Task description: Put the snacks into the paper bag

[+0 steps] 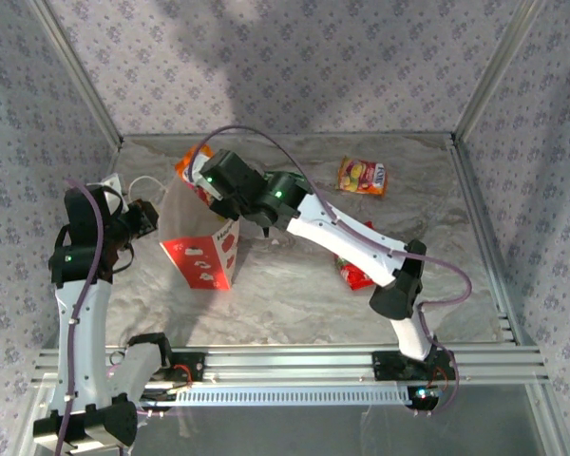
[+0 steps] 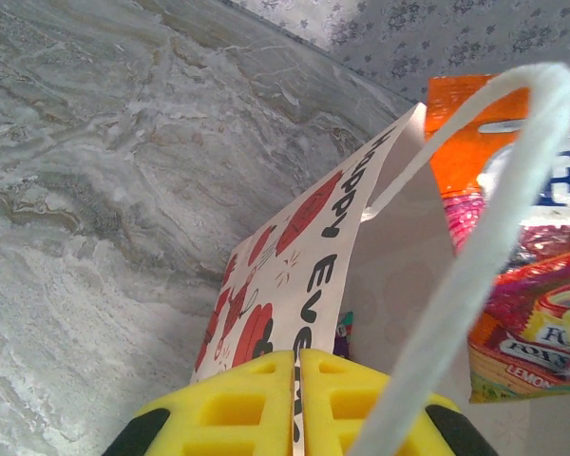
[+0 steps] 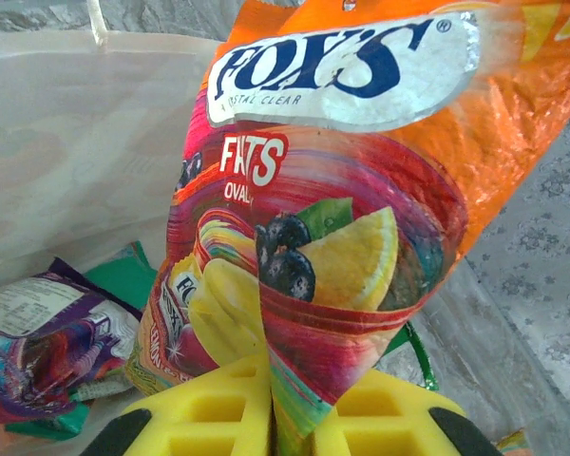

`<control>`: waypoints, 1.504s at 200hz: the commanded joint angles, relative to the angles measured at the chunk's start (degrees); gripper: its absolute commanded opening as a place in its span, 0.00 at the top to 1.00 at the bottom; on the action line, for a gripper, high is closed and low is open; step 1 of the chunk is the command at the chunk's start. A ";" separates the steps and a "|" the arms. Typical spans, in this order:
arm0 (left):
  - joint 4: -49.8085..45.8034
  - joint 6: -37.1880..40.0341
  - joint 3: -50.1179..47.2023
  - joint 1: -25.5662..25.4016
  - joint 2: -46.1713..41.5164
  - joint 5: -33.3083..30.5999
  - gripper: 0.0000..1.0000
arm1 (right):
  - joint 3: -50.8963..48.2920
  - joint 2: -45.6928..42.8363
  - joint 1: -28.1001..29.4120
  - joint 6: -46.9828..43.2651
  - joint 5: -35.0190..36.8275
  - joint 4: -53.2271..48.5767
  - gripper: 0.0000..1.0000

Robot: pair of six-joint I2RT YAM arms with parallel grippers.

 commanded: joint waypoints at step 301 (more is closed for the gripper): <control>-0.23 0.42 2.42 0.33 0.08 0.11 0.90 | -11.07 -17.22 -2.58 5.66 5.55 1.26 0.53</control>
